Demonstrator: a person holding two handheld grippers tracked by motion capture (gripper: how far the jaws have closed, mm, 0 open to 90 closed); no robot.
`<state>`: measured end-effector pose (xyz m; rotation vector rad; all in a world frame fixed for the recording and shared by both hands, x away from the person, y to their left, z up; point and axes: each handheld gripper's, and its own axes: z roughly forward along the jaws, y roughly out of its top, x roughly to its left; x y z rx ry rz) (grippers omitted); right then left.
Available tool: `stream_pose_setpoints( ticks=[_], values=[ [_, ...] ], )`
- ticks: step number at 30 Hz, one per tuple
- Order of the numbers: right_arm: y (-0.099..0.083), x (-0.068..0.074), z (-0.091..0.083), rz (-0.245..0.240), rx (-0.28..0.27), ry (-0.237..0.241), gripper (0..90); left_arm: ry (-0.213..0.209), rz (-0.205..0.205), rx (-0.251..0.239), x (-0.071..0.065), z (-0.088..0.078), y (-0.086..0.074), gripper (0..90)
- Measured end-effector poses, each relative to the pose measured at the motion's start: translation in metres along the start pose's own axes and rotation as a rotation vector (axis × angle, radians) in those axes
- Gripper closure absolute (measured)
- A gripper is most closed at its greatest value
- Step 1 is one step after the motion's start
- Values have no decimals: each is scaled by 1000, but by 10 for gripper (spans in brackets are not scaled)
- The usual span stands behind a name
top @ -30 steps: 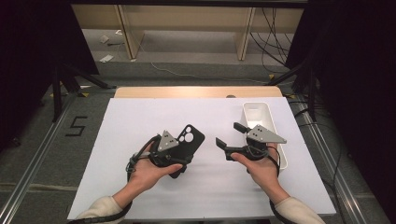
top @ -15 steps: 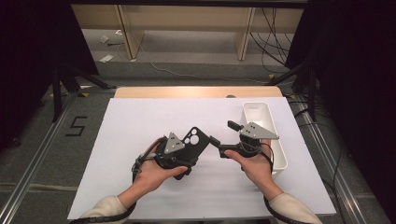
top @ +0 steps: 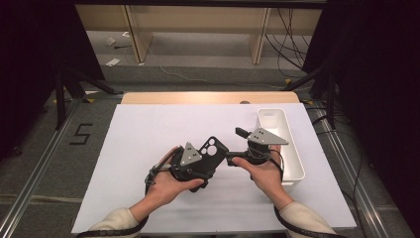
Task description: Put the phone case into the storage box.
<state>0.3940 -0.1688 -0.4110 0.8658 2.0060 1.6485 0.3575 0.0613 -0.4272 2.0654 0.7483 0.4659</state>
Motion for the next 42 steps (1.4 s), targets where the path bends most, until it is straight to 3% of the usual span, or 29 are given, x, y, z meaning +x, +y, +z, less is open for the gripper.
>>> stream_pose_setpoints(
  ticks=[28,42],
  values=[
    [-3,9,21,33,52,40,169,-16,23,-27,-13,5,7,154],
    [-5,10,25,44,65,65,252,-9,23,-33,-13,5,8,154]
  ],
)
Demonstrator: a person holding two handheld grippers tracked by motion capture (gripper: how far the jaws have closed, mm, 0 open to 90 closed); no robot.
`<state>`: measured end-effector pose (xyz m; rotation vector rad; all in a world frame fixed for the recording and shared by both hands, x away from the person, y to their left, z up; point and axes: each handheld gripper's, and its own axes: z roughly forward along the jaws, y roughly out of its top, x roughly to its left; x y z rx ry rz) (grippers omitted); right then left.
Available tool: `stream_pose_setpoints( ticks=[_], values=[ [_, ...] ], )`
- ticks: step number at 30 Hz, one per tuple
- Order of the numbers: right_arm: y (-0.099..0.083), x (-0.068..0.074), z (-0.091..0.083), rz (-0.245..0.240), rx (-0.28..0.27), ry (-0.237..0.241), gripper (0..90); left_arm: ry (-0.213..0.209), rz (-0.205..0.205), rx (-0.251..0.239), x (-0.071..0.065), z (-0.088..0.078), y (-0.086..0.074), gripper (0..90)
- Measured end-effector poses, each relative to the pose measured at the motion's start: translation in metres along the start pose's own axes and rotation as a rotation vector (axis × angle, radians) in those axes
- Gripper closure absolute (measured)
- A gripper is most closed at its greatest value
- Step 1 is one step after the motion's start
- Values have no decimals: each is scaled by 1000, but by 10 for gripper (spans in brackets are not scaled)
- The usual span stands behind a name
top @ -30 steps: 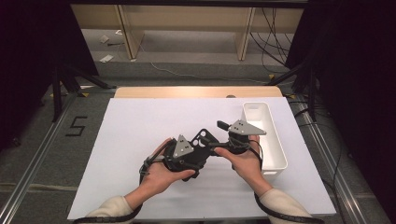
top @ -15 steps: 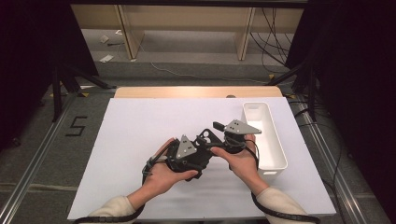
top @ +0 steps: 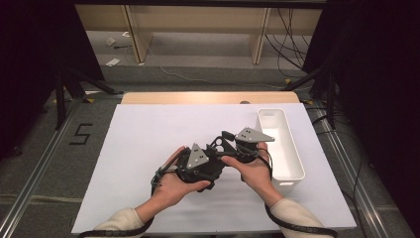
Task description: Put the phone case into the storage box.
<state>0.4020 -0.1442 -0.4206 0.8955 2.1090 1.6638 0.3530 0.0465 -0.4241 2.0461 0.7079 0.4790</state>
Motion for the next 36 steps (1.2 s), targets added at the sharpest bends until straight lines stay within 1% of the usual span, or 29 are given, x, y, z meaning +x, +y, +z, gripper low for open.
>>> stream_pose_setpoints(
  ticks=[7,13,16,23,26,29,31,32,33,35,36],
  values=[
    [0,0,0,8,2,24,340,4,-3,-6,0,0,0,154],
    [0,0,-1,28,3,41,424,5,-4,-7,0,0,0,153],
    [0,-1,-1,53,-1,43,448,4,-5,-7,0,0,-1,152],
    [1,-4,-3,82,-10,45,544,4,-9,-9,-1,0,-1,149],
    [2,-5,-4,93,-10,52,586,16,9,-8,-2,1,-1,146],
    [3,-7,-5,127,-18,63,659,18,35,-3,-2,1,-2,143],
    [4,-8,-7,170,-32,87,701,20,40,-20,-3,2,-2,139],
    [5,-8,-8,175,-31,95,709,17,42,-29,-3,2,-2,136],
    [6,-8,-8,180,-36,103,720,23,53,-34,-3,2,-2,132],
    [8,-9,-10,225,-52,132,750,37,90,-49,-4,1,-1,119],
    [10,-10,-11,231,-58,156,775,39,100,-55,-3,0,0,156]
  ],
)
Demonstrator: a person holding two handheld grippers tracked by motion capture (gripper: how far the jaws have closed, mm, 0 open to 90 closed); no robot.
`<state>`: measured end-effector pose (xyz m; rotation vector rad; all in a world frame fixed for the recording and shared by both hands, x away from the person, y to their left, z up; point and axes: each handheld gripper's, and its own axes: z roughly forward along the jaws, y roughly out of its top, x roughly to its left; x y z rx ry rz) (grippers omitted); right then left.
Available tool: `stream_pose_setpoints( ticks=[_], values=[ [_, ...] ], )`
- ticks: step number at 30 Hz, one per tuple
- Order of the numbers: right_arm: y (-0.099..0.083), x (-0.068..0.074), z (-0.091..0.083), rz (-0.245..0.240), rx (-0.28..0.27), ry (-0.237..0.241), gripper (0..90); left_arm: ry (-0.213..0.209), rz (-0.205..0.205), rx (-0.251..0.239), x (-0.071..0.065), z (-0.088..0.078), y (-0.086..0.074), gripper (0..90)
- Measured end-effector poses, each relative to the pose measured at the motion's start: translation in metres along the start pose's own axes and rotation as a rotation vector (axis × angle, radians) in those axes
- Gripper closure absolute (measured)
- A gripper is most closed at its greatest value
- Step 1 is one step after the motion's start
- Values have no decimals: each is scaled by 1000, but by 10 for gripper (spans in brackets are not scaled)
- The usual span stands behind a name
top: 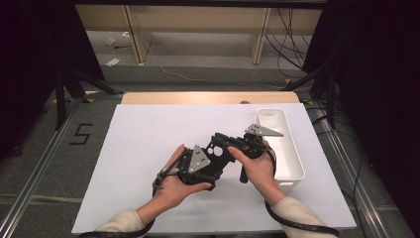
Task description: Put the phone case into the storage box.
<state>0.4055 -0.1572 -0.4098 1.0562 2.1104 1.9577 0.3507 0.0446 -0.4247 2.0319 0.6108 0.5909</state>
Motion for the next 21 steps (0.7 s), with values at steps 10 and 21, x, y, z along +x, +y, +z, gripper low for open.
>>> stream_pose_setpoints(
  ticks=[10,21],
  values=[
    [13,5,-8,-144,30,-20,776,-57,-80,-48,13,-9,-3,151],
    [19,8,-12,-253,92,-2,774,-93,-133,-25,25,-12,-13,123]
  ],
)
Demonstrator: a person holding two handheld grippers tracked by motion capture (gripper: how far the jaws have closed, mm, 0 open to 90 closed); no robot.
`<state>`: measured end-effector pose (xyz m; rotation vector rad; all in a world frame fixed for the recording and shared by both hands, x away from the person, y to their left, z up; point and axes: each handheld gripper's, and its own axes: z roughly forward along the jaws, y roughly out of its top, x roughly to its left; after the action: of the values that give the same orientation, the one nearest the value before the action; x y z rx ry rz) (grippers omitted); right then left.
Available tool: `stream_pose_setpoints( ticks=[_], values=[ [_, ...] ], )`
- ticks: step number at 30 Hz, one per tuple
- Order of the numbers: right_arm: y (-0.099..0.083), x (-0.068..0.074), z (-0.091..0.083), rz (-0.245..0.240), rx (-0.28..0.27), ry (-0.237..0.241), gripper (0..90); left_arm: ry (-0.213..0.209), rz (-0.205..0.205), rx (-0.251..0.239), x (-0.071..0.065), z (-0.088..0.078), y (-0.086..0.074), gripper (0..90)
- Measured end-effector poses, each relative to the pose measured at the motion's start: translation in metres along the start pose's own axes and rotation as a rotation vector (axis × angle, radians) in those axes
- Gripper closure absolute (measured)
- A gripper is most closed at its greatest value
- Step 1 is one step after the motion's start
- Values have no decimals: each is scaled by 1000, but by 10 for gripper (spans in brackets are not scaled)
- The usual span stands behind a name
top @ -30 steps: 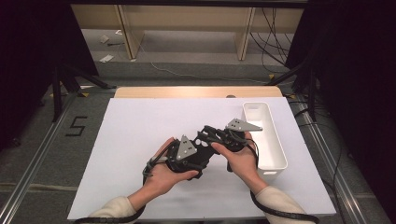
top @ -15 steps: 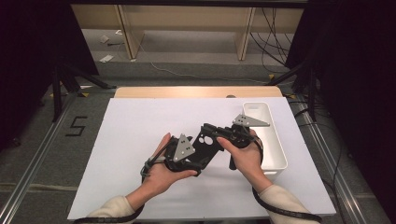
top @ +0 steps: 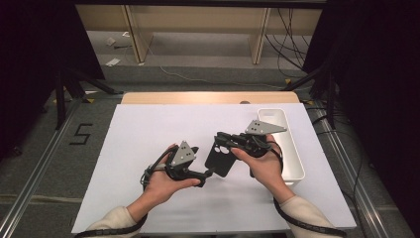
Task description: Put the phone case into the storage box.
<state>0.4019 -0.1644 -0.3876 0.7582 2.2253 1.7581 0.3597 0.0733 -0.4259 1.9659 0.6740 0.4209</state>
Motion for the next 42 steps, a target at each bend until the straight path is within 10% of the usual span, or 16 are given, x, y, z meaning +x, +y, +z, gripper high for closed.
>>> stream_pose_setpoints(
  ticks=[42],
  values=[
    [9,-1,-4,-200,184,202,774,-73,45,-3,-5,6,-2,158]
  ],
)
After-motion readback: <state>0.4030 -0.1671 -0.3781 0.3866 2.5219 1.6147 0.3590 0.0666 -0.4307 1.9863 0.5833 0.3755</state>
